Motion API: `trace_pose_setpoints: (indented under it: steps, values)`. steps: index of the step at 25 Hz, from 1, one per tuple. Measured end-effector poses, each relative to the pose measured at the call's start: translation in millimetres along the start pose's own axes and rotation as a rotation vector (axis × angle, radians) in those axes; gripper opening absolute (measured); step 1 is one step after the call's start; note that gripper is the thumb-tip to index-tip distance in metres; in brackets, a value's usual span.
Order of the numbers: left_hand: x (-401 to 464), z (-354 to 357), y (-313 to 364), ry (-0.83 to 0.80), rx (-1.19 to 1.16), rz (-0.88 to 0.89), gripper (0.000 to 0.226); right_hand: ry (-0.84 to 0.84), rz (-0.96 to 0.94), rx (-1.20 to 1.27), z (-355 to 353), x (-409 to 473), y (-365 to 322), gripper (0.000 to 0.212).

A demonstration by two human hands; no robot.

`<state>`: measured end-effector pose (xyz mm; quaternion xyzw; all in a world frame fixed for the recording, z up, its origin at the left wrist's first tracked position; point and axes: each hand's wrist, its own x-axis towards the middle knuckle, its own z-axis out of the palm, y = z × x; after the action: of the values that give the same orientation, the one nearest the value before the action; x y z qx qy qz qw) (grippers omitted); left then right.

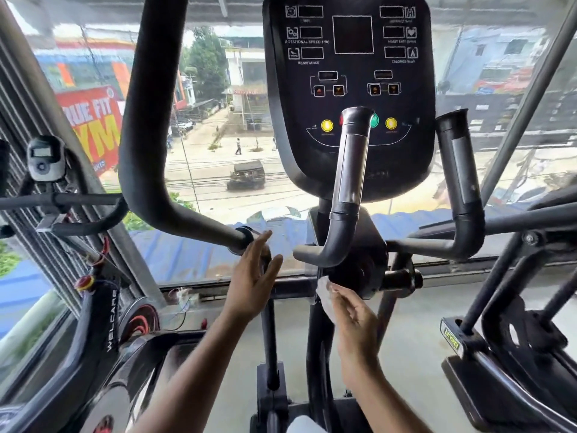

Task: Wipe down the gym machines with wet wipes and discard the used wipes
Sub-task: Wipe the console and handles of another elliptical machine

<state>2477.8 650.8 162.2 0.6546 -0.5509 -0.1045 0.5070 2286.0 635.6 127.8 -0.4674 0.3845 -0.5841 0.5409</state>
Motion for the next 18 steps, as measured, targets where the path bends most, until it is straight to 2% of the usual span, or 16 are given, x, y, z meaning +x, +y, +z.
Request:
trace_pose_setpoints:
  steps: [3, 7, 12, 18]
  values:
    - [-33, -17, -22, 0.044, 0.008, -0.036, 0.042, -0.092, 0.024, -0.014, 7, -19, 3, 0.022]
    - [-59, -42, -36, 0.085, 0.033, -0.099, 0.054, -0.181, -0.015, -0.065, 21, -31, 6, 0.021]
    - [-63, -73, -21, 0.17, 0.027, -0.093, 0.038, -0.316, -0.081, -0.05, 44, -40, -6, 0.023]
    - [-70, -75, -19, 0.136, 0.052, -0.047, 0.034, -0.336, -0.094, -0.07, 59, -54, -3, 0.021]
